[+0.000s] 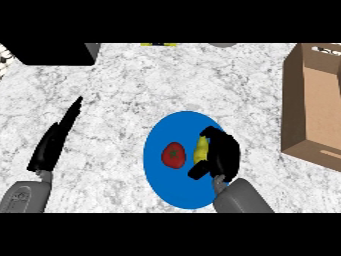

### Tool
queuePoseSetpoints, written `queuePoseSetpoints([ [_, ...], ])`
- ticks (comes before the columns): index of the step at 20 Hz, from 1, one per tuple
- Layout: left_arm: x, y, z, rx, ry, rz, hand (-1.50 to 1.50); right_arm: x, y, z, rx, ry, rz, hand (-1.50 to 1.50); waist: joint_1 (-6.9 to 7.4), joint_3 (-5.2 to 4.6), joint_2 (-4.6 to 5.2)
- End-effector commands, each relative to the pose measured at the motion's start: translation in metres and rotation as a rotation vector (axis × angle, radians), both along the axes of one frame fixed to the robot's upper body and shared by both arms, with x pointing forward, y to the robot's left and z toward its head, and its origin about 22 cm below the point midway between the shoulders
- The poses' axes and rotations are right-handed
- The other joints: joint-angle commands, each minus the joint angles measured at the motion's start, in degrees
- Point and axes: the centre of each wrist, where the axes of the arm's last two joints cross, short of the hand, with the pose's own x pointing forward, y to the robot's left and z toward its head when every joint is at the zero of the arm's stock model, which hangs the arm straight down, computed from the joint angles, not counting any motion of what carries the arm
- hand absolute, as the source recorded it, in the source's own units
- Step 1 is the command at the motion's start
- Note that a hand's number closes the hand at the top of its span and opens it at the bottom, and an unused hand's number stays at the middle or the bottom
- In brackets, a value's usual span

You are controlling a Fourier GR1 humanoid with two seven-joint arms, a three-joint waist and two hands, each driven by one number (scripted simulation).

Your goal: Pick the pear from the plate and place it in the cardboard box

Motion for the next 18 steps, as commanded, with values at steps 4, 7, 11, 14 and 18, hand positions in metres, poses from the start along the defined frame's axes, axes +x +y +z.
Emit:
queuePoseSetpoints([
  [4,-0.007,0.005,0.0,0.007,-0.008,0.013,0.0,0.011,0.003,-0.011,-0.147,-0.122,-0.017,1.5,0.35,0.35,0.74],
  [7,-0.001,0.005,0.005,0.004,-0.004,0.019,0.0,0.003,0.002,-0.016,-0.17,-0.156,-0.044,1.5,0.2,0.35,0.69],
  [11,-0.002,0.003,0.005,0.015,-0.006,0.004,0.0,0.033,-0.022,0.012,-0.264,-0.111,0.061,1.5,0.32,0.35,0.8],
  [14,0.002,-0.013,0.005,-0.006,-0.016,-0.015,0.0,0.067,-0.042,0.042,-0.36,-0.033,0.238,1.5,1.28,0.34,1.1],
  [18,-0.003,0.011,0.0,0.001,-0.001,-0.01,0.0,0.089,-0.057,0.059,-0.428,-0.024,0.338,1.5,0.62,0.34,0.87],
])
